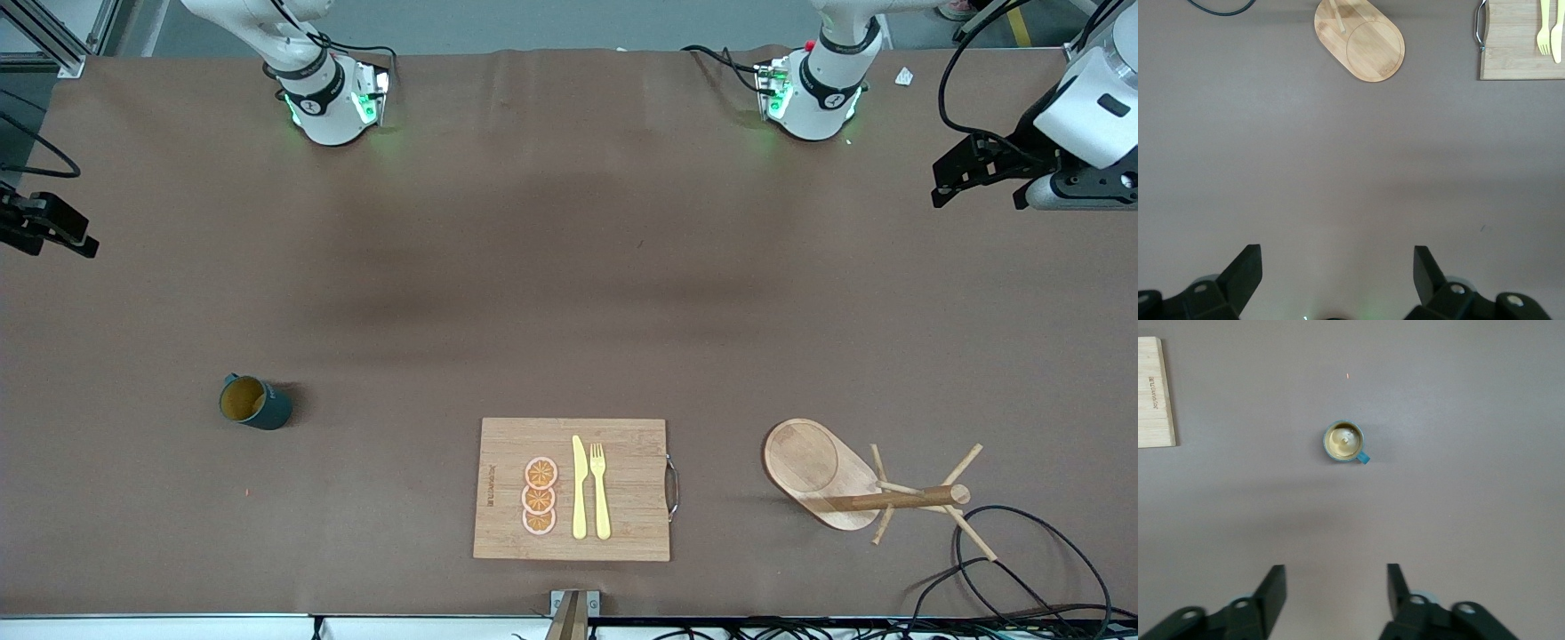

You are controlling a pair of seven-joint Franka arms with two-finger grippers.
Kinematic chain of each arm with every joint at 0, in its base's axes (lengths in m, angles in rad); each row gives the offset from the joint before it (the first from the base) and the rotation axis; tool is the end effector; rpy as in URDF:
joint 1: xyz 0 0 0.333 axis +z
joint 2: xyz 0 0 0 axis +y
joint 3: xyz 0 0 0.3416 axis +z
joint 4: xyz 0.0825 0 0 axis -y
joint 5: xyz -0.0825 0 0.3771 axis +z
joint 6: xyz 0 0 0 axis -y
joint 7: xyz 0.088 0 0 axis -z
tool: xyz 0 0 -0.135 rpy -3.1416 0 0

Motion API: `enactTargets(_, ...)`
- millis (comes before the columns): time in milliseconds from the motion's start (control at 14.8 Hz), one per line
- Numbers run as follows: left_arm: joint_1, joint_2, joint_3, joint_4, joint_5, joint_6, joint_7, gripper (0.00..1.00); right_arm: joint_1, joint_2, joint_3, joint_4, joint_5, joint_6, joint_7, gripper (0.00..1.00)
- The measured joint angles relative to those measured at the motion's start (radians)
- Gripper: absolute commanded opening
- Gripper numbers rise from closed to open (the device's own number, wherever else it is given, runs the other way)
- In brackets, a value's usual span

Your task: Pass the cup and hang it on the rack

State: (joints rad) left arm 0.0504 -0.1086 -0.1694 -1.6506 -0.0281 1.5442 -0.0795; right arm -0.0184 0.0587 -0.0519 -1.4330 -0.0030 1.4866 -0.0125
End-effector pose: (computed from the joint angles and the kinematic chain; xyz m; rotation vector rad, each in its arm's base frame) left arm 0.5037 -0.0692 0.6392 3.1311 -0.0615 -0.0005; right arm 0.5577 -0.0387 0.6458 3.1344 -0.0909 -0.0083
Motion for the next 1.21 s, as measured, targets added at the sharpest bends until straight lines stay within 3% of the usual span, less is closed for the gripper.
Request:
enactTargets(202,0.0,0.0,0.001,0.001,0.0,0.003,0.0,1.0,0.0,0.0,0.0,0.0,0.0,0.0,0.0,0.37)
enactTargets(270,0.0,0.002,0.001,0.003,0.0,0.004,0.0,1.0,0.0,0.0,0.0,0.0,0.0,0.0,0.0,0.26)
enactTargets(472,0.0,0.03,0.001,0.028,0.0,0.008,0.001,1.0,0.0,0.0,0.0,0.0,0.0,0.0,0.0,0.06)
enactTargets(540,-0.001,0.047,0.001,0.043,0.0,0.01,0.001,1.0,0.0,0.0,0.0,0.0,0.0,0.0,0.0,0.05)
enactTargets(607,-0.001,0.062,0.0,0.057,0.0,0.01,0.001,1.0,0.0,0.0,0.0,0.0,0.0,0.0,0.0,0.07)
enactTargets(810,-0.001,0.085,0.001,0.08,0.0,0.011,0.0,1.0,0.0,0.0,0.0,0.0,-0.001,0.0,0.0,0.39)
enactTargets(1080,-0.001,0.086,0.0,0.086,0.0,0.01,0.0,1.0,0.0,0.0,0.0,0.0,-0.001,0.0,0.0,0.72)
enactTargets(1214,-0.001,0.086,0.0,0.086,0.0,0.01,0.0,1.0,0.0,0.0,0.0,0.0,-0.001,0.0,0.0,0.84)
